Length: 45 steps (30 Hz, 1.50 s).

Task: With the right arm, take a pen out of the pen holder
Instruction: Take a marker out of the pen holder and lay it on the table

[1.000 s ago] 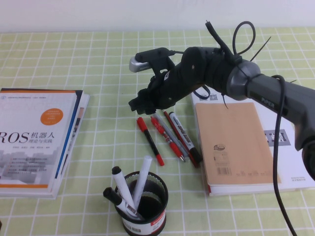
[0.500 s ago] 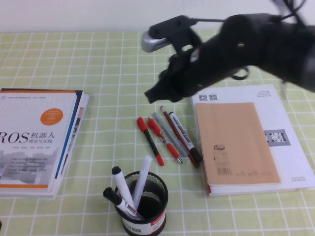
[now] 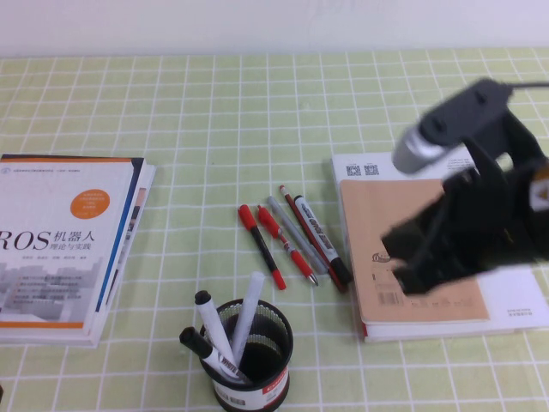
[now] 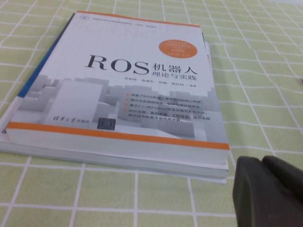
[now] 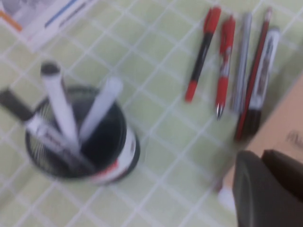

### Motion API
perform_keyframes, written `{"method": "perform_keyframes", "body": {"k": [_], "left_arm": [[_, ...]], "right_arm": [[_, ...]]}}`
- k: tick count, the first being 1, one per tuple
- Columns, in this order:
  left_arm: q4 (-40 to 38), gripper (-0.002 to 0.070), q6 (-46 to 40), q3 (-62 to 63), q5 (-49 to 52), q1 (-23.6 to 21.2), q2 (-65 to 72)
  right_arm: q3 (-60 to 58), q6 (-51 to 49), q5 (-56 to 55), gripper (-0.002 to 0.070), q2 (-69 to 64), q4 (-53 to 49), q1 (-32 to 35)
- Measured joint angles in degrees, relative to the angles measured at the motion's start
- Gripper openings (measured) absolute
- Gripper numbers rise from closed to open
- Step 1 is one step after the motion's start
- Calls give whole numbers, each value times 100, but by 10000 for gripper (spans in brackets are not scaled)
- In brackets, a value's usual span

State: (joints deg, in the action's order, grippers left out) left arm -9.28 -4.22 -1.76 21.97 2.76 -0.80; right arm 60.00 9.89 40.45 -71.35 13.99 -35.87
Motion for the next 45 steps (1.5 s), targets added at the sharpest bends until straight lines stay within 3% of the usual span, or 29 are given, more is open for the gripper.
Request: {"method": "perform_keyframes", "body": {"k": [7, 15, 20, 33, 38, 45], "left_arm": [[0, -8, 0, 0, 0, 0, 0], [0, -8, 0, 0, 0, 0, 0], [0, -8, 0, 0, 0, 0, 0], [0, -8, 0, 0, 0, 0, 0], [0, -8, 0, 0, 0, 0, 0], [0, -8, 0, 0, 0, 0, 0]], "right_arm": [[-546, 38, 865, -12, 548, 67, 0], [-1025, 186, 861, -12, 829, -53, 198], [-1639, 186, 132, -12, 1313, -225, 470], [-5117, 467, -2553, -12, 5035, -87, 2635], [-5921, 467, -2854, -12, 6166, 218, 3123], [-6149, 467, -2790, -12, 6965, 487, 3220]]}}
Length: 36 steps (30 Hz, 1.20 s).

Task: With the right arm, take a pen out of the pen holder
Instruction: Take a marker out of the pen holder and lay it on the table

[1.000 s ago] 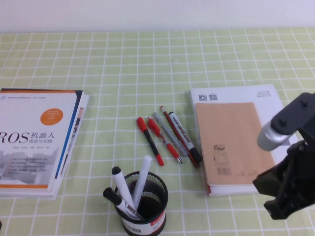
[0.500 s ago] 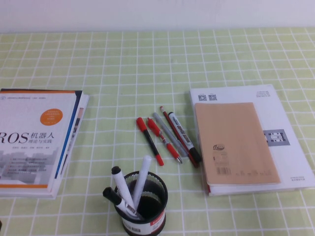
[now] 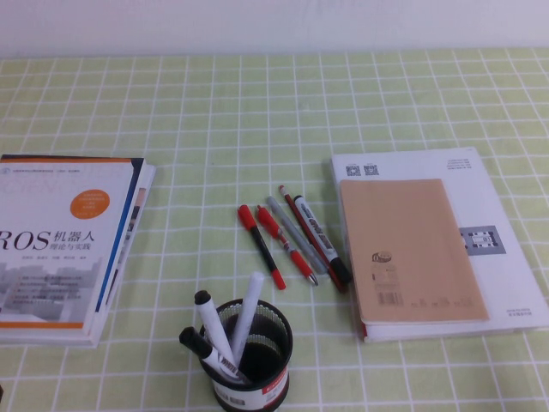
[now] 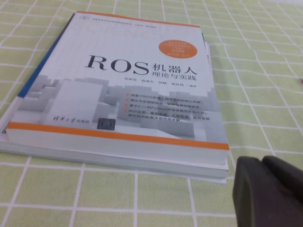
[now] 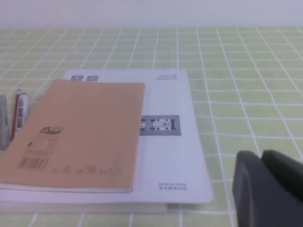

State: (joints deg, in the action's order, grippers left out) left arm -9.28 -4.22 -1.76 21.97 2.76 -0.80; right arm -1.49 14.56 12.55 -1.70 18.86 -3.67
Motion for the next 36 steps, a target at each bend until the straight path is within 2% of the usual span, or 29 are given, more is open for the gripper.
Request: {"method": "perform_keyframes", "body": {"k": [11, 36], "left_arm": [[0, -8, 0, 0, 0, 0, 0], [0, -8, 0, 0, 0, 0, 0]], "right_arm": [[-5, 0, 840, -12, 215, 0, 0], [-5, 0, 924, -12, 228, 20, 0]]}}
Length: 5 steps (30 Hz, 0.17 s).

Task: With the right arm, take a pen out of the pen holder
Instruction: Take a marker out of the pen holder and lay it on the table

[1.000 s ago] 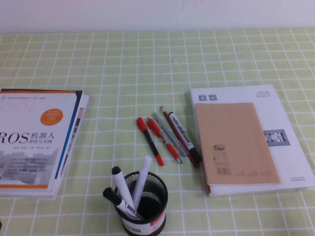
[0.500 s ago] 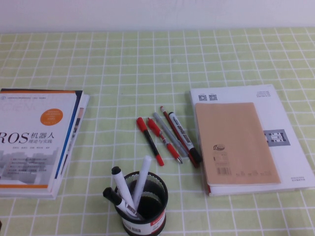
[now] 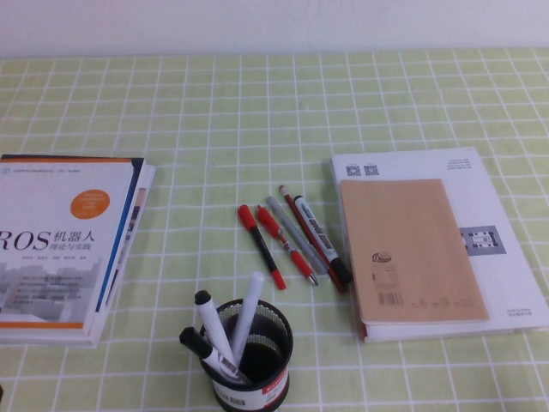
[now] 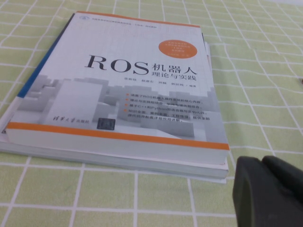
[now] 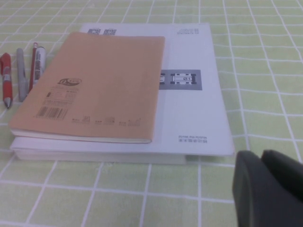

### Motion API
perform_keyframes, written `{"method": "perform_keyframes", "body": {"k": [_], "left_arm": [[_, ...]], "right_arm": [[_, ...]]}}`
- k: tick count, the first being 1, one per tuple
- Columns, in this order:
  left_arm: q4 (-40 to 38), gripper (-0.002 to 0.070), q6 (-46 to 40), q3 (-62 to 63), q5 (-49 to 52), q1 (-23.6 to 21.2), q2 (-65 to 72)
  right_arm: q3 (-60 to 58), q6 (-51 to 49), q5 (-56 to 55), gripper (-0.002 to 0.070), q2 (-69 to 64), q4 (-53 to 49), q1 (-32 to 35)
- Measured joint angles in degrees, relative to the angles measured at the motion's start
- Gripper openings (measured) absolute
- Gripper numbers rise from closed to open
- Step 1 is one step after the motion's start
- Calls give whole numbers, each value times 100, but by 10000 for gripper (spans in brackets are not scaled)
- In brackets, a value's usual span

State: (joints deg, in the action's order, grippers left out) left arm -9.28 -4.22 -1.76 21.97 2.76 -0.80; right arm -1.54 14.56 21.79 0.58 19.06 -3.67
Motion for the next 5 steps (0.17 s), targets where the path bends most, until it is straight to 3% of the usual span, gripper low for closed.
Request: {"method": "perform_keyframes", "body": {"k": [5], "left_arm": [[0, -8, 0, 0, 0, 0, 0]], "right_arm": [[0, 0, 0, -12, 0, 0, 0]]}}
